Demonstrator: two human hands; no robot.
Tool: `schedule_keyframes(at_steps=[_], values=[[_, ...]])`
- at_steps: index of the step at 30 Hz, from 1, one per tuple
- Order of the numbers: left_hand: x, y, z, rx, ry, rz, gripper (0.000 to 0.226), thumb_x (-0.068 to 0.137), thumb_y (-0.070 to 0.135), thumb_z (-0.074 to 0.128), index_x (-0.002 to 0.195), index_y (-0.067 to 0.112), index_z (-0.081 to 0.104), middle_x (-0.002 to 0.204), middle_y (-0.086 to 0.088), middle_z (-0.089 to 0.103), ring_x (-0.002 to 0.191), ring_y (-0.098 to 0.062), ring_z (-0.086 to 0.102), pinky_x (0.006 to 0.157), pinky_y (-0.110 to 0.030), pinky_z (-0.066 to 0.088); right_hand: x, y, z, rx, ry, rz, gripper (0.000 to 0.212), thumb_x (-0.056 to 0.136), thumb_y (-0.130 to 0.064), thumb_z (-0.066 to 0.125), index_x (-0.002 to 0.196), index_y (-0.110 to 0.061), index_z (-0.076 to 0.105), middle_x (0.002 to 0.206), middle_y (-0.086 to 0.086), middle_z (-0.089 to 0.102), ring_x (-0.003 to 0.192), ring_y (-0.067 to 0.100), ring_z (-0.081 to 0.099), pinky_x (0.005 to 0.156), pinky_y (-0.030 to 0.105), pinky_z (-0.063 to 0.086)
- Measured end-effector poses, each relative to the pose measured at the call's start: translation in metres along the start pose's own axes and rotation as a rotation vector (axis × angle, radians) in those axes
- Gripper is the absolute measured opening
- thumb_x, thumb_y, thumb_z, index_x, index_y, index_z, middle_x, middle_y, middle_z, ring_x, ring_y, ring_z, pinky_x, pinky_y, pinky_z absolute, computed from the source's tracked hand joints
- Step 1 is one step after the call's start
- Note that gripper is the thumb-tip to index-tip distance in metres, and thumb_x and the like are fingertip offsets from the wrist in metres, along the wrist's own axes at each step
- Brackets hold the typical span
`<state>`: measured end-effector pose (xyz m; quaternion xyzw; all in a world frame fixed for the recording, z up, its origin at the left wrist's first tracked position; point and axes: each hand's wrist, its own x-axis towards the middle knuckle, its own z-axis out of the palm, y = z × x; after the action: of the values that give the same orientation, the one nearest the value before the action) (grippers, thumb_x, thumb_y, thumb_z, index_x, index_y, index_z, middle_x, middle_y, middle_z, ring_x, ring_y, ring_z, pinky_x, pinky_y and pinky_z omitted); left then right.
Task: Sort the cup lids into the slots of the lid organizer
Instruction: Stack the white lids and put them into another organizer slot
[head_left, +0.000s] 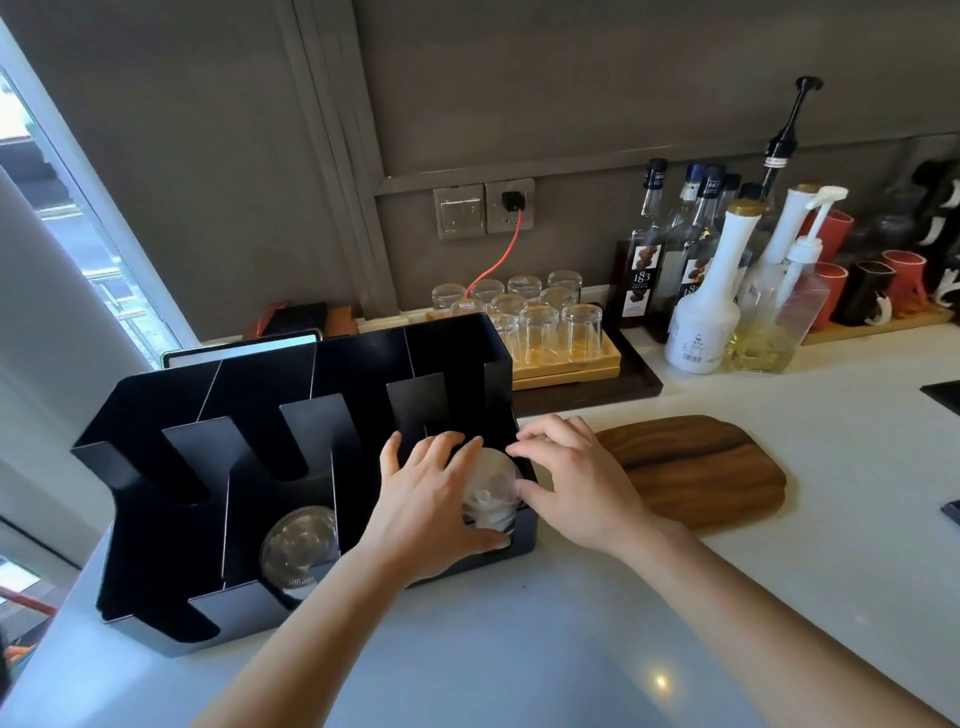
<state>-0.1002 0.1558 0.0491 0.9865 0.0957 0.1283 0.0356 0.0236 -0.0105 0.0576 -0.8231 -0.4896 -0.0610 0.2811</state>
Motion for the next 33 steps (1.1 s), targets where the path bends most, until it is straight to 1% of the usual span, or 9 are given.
schedule_keyframes(at_steps=[3,6,10,13,18,22,26,29,33], values=[[-0.007,-0.008,0.004,0.006,0.074,0.048,0.077,0.066,0.064,0.071,0.131,0.024,0.062,0.13,0.0,0.064,0.127,-0.027,0.058,0.116,-0.069,0.023,0.002,-0.005,0.001,-0.077,0.008,-0.102,0.031,0.085,-0.027,0.073,0.115,-0.019,0.07,0.112,-0.008,0.061,0.109,0.016,0.048,0.078,0.033,0.055],[-0.008,-0.006,0.008,-0.004,0.085,0.057,0.058,0.07,0.056,0.071,0.119,0.025,0.07,0.118,0.004,0.07,0.127,-0.029,0.058,0.114,-0.07,0.027,0.005,-0.011,0.002,-0.129,-0.06,-0.155,0.03,0.085,-0.028,0.072,0.115,-0.021,0.071,0.112,-0.007,0.066,0.11,0.017,0.049,0.082,0.032,0.053],[-0.012,-0.004,0.016,-0.149,0.085,0.043,0.06,0.069,0.051,0.079,0.123,0.027,0.069,0.117,0.007,0.072,0.134,-0.032,0.053,0.113,-0.068,0.029,0.007,-0.006,0.002,-0.162,-0.088,-0.128,0.024,0.086,-0.024,0.07,0.11,-0.024,0.074,0.106,-0.008,0.07,0.104,0.015,0.048,0.077,0.033,0.052],[-0.02,-0.01,0.021,-0.184,0.191,0.053,0.053,0.071,0.043,0.08,0.12,0.026,0.07,0.122,0.004,0.069,0.139,-0.033,0.047,0.111,-0.061,0.034,0.005,-0.003,0.001,-0.158,-0.043,-0.093,0.03,0.085,-0.023,0.073,0.114,-0.02,0.073,0.107,-0.007,0.071,0.103,0.015,0.048,0.075,0.031,0.05],[-0.032,-0.015,0.023,-0.177,0.32,0.069,0.026,0.078,0.035,0.072,0.102,0.025,0.074,0.111,0.008,0.071,0.135,-0.032,0.049,0.104,-0.057,0.041,0.009,-0.016,0.009,-0.235,-0.11,-0.189,0.041,0.08,-0.037,0.072,0.118,-0.022,0.068,0.116,-0.007,0.066,0.113,0.02,0.047,0.091,0.039,0.045],[-0.04,-0.01,0.015,-0.272,0.35,0.025,0.025,0.08,0.029,0.066,0.103,0.027,0.075,0.109,0.011,0.071,0.133,-0.029,0.05,0.103,-0.046,0.042,0.011,-0.018,0.02,-0.295,-0.241,-0.223,0.055,0.076,-0.049,0.069,0.127,-0.027,0.061,0.13,-0.009,0.058,0.123,0.021,0.044,0.098,0.041,0.036],[-0.056,-0.018,0.014,-0.332,0.355,-0.004,0.017,0.079,0.02,0.07,0.095,0.021,0.077,0.1,0.009,0.072,0.123,-0.028,0.055,0.098,-0.046,0.052,0.007,-0.016,0.031,-0.311,-0.236,-0.213,0.052,0.074,-0.041,0.075,0.124,-0.029,0.062,0.129,-0.008,0.058,0.12,0.021,0.05,0.106,0.046,0.032],[-0.067,-0.024,0.012,-0.326,0.353,-0.031,0.017,0.077,0.011,0.075,0.092,0.019,0.079,0.099,0.008,0.072,0.123,-0.028,0.056,0.097,-0.037,0.052,0.0,-0.014,0.031,-0.262,-0.214,-0.176,0.052,0.074,-0.032,0.074,0.125,-0.03,0.062,0.131,-0.008,0.058,0.122,0.021,0.049,0.11,0.046,0.027],[-0.069,-0.025,0.009,-0.321,0.353,-0.041,0.019,0.077,0.008,0.073,0.092,0.018,0.079,0.101,0.007,0.071,0.123,-0.028,0.057,0.096,-0.029,0.045,-0.001,-0.017,0.029,-0.223,-0.173,-0.171,0.057,0.074,-0.042,0.075,0.128,-0.029,0.06,0.135,-0.005,0.055,0.126,0.022,0.044,0.108,0.042,0.024]])
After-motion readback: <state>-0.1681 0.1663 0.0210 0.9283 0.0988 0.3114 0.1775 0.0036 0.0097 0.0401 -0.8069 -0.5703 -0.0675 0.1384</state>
